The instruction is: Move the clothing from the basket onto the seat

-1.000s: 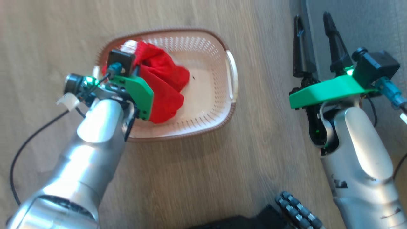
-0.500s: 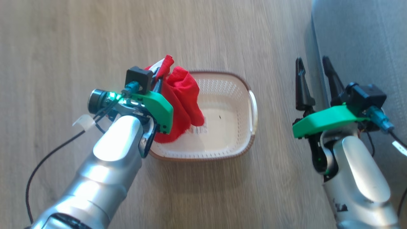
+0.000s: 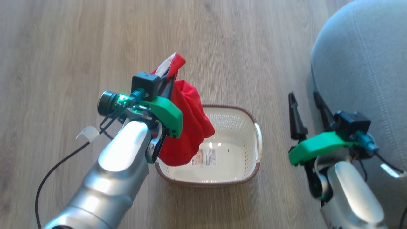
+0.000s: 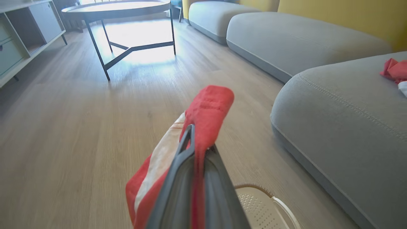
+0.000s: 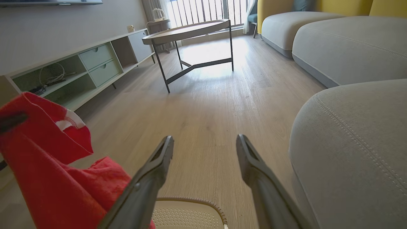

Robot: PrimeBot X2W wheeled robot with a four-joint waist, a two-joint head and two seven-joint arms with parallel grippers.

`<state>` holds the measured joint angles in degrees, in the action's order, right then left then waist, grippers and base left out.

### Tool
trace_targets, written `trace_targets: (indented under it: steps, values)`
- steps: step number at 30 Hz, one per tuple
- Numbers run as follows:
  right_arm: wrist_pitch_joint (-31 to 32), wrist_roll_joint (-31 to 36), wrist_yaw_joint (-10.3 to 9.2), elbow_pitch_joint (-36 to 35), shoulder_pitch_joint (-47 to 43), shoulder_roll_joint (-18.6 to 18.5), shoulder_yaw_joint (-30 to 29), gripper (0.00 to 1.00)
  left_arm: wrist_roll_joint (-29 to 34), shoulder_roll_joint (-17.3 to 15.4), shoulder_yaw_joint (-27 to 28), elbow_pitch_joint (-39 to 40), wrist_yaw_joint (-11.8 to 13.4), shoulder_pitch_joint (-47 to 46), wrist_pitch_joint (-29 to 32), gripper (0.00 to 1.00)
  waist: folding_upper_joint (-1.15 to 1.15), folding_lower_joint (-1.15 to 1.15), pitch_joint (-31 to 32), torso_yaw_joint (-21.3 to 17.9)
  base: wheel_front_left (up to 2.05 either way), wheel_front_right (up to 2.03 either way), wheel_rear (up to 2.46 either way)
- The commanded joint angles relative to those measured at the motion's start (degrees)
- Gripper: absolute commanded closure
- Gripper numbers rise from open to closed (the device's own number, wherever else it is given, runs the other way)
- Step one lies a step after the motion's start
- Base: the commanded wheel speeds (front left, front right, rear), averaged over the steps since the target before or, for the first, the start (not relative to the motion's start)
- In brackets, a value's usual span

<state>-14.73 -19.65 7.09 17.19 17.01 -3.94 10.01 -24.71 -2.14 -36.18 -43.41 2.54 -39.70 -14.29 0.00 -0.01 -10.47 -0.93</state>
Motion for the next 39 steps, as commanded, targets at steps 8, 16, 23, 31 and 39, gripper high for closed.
trace_targets:
  steps: [8, 16, 23, 31, 39]
  values:
    - [-0.27, -0.63, 0.40, -0.58, -2.91, 0.19, 2.51, 0.00, 1.88, -1.47, 3.58, 8.89, 0.17, -0.92, -0.71, 1.00, 0.00, 0.01, 4.97, -0.11, 0.00, 0.00, 0.00]
    - [-0.27, -0.74, 0.40, -0.34, -5.05, 0.16, 2.73, 0.00, 2.36, -2.41, 3.94, 15.67, 0.37, -1.54, -0.60, 1.00, 0.00, 0.01, 7.44, -0.09, 0.00, 0.00, 0.00]
    - [-0.27, -0.43, 0.40, -0.45, -6.00, 0.21, 3.06, 0.00, 2.70, -3.71, 3.81, 21.51, 1.32, -2.22, 1.43, 1.00, 0.00, 0.01, 8.55, -0.27, 0.00, 0.00, 0.00]
    - [-0.27, -0.19, 0.40, -0.51, -6.40, 0.20, 3.40, 0.00, 2.55, -4.66, 3.26, 25.96, 2.14, -1.48, 3.50, 1.00, 0.00, 0.01, 8.98, -0.58, 0.00, 0.00, 0.00]
    - [-0.27, 0.14, 0.40, -3.89, -3.71, -0.24, 10.21, 0.00, 2.36, -4.70, 2.42, 28.01, 2.43, -1.27, 4.59, 1.00, 0.00, 0.01, 8.40, -0.22, 0.00, 0.00, 0.00]
